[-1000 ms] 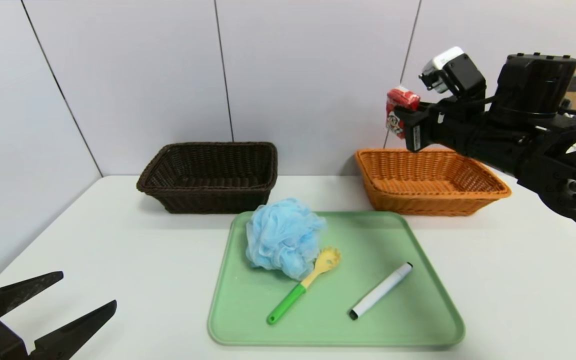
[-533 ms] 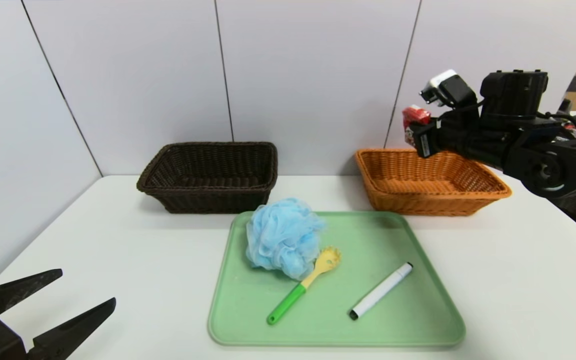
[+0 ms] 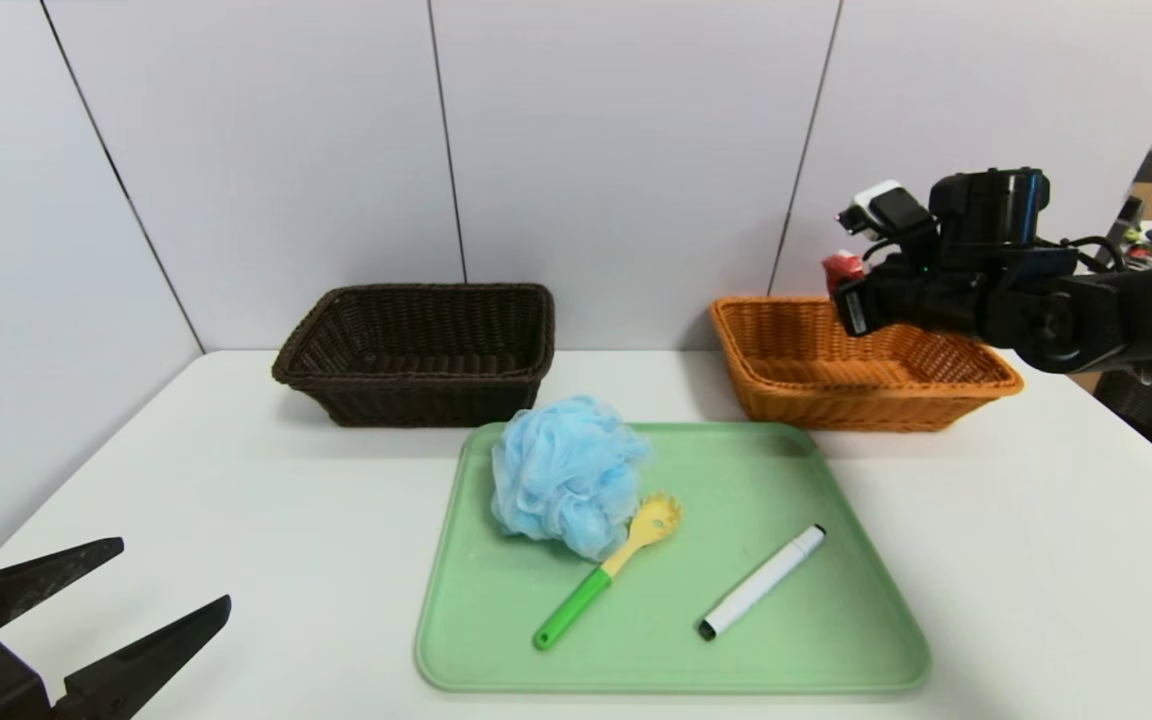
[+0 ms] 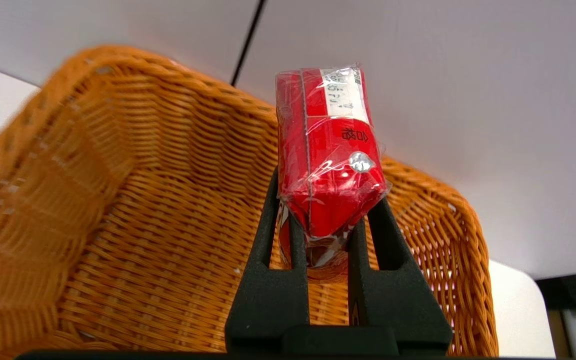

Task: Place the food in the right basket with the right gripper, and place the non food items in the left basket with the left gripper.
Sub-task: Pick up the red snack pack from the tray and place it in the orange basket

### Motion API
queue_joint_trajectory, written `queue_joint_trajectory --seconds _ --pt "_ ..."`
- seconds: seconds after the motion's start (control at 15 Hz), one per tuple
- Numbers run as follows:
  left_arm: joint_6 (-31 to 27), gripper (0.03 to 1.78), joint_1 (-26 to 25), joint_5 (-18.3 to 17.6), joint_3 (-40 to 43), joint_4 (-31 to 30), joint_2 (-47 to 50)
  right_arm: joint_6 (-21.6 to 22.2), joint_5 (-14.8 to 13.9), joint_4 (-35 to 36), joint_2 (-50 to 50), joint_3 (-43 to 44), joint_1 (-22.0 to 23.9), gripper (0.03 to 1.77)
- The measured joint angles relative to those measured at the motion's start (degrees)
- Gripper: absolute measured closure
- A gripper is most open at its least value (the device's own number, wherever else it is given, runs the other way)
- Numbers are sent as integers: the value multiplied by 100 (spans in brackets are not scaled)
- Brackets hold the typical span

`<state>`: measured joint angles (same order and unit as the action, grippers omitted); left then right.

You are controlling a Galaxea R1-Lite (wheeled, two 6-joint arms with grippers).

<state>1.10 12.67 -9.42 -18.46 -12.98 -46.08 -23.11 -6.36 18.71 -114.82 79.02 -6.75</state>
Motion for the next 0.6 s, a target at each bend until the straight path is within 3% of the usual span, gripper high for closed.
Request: queue_joint_trajectory --seconds 0.27,0.6 --pt "-2 12 0 0 10 0 16 29 -369 -295 -155 94 -77 155" --pt "2 12 0 9 10 -2 22 38 -419 -290 -223 6 -160 155"
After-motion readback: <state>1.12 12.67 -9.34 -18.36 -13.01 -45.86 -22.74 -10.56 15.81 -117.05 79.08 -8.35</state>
